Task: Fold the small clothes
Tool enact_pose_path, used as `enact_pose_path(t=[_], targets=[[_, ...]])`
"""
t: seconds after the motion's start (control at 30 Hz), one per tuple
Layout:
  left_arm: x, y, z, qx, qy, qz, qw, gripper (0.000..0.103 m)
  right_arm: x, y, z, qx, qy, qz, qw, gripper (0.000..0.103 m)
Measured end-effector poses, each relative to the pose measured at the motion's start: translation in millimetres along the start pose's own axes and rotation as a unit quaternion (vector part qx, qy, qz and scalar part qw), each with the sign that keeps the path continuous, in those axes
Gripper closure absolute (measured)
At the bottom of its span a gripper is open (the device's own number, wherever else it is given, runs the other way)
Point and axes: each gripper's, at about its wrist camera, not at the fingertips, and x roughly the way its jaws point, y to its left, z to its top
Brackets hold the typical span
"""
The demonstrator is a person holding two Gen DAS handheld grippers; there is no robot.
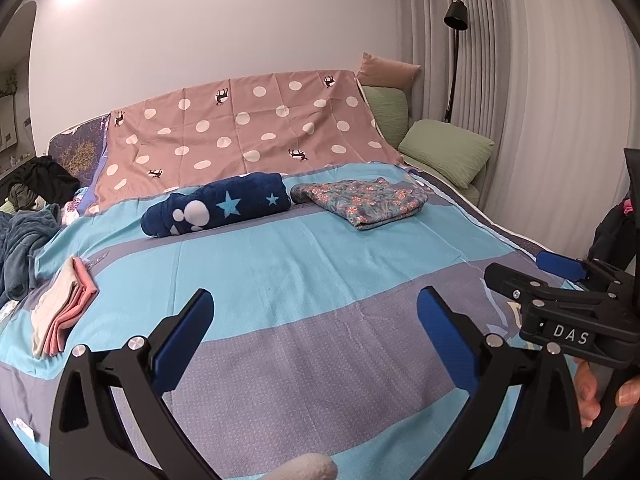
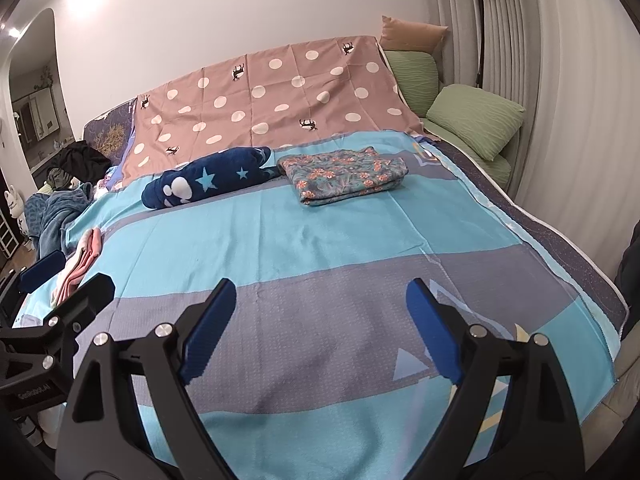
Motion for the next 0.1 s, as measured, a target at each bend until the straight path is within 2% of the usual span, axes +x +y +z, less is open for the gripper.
enact_pose_path(t=[0.1], targets=[[0.4,-0.3,-0.4,0.0,0.001,0.001,1.0,0.001,0.8,0.4,-0.7,-0.001,-0.001,-0.002,1.0,0.014]])
